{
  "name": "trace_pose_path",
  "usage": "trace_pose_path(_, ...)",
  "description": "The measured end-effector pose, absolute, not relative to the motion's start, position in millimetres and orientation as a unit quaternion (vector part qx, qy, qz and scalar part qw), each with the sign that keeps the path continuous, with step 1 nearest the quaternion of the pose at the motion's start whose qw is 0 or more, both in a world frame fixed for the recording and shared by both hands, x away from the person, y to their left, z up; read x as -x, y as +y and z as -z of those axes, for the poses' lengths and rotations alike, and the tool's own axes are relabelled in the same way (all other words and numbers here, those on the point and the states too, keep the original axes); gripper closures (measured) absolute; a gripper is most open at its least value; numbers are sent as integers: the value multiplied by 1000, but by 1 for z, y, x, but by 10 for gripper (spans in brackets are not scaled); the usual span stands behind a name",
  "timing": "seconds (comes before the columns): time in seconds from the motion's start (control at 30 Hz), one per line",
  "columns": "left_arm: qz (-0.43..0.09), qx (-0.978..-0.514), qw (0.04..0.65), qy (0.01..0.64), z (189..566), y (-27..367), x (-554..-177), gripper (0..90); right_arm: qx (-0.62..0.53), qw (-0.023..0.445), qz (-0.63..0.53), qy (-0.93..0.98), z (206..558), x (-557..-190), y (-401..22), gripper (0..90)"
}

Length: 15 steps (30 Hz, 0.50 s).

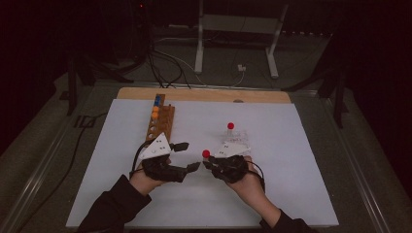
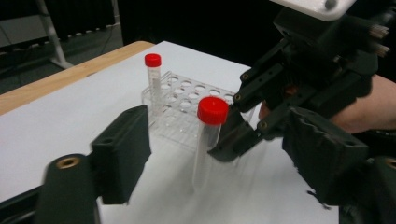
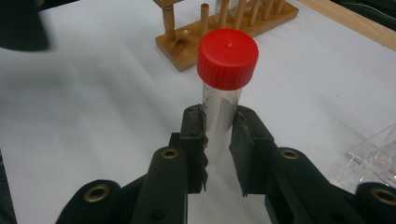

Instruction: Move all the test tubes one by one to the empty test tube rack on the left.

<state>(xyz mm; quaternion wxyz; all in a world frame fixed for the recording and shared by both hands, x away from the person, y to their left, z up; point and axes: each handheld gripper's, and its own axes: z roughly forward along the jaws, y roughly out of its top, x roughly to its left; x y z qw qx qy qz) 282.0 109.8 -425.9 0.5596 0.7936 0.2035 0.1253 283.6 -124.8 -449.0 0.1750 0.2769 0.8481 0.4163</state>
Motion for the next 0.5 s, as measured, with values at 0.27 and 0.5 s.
trace_pose_path(0.27, -134, -803, 544, 204, 433, 87, -294, 422, -274, 173, -416, 849, 449, -284, -126, 750)
trace_pose_path(0.5, -134, -809, 537, 199, 437, 79, -299, 549, -276, 172, -416, 849, 449, -284, -125, 750)
